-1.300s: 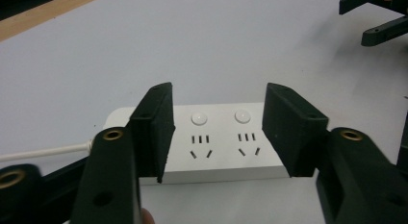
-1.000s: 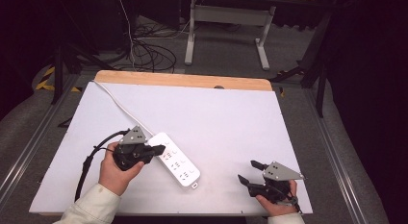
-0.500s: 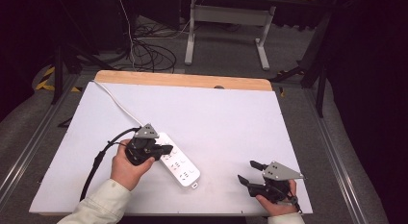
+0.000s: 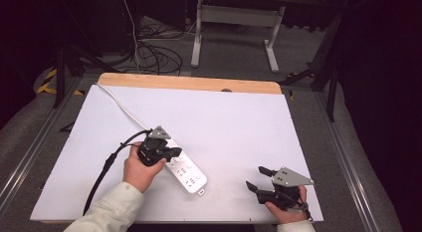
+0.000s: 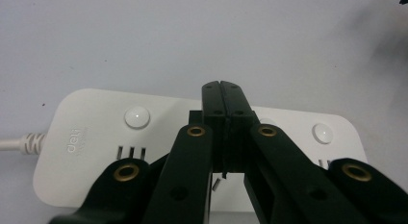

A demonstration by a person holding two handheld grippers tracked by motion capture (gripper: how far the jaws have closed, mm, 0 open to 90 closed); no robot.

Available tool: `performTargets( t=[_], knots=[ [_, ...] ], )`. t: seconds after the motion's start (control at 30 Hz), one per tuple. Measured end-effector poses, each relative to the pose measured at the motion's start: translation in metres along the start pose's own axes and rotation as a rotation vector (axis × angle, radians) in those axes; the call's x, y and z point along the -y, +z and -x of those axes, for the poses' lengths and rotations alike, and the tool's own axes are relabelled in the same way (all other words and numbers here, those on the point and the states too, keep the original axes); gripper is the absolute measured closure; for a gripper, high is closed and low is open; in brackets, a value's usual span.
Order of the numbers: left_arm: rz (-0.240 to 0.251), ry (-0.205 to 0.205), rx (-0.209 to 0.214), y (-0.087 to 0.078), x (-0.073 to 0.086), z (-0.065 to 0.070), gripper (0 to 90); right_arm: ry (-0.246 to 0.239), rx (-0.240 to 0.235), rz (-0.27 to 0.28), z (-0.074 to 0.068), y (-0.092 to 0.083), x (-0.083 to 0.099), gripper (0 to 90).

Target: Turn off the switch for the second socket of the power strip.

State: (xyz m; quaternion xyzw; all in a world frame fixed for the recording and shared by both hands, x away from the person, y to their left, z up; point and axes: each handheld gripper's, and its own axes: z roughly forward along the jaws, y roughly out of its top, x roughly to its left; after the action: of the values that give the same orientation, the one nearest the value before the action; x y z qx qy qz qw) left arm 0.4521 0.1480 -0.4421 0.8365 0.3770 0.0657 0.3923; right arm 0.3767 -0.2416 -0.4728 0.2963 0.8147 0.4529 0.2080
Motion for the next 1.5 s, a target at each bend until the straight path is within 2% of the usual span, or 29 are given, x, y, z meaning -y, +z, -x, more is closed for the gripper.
performTargets(
  t=[0.17, 0.4, 0.53, 0.77, 0.87, 1.23, 1.5],
  knots=[
    [-0.002, -0.019, -0.006, 0.007, 0.0, -0.001, 90.0, 0.001, -0.001, -0.002, 0.0, 0.0, 0.0, 33.9],
    [-0.023, -0.02, -0.03, 0.013, 0.0, -0.003, 90.0, 0.002, -0.001, 0.0, 0.001, 0.0, 0.0, 33.9],
    [-0.025, -0.025, -0.024, 0.015, 0.0, -0.002, 90.0, 0.001, -0.003, 0.0, 0.0, 0.0, 0.0, 33.9],
    [-0.03, -0.012, -0.023, 0.015, 0.0, 0.0, 90.0, 0.001, -0.002, 0.0, 0.001, 0.0, 0.0, 33.9],
    [-0.035, 0.011, -0.037, 0.016, -0.001, 0.001, 90.0, 0.002, -0.002, -0.001, 0.0, 0.0, 0.0, 33.9],
    [-0.05, 0.049, -0.07, 0.02, -0.001, 0.005, 90.0, 0.002, -0.004, 0.001, 0.001, 0.0, 0.0, 33.8],
    [-0.057, 0.072, -0.074, 0.022, 0.0, 0.004, 90.0, 0.002, -0.003, 0.0, 0.001, 0.0, 0.0, 33.9]
  ],
)
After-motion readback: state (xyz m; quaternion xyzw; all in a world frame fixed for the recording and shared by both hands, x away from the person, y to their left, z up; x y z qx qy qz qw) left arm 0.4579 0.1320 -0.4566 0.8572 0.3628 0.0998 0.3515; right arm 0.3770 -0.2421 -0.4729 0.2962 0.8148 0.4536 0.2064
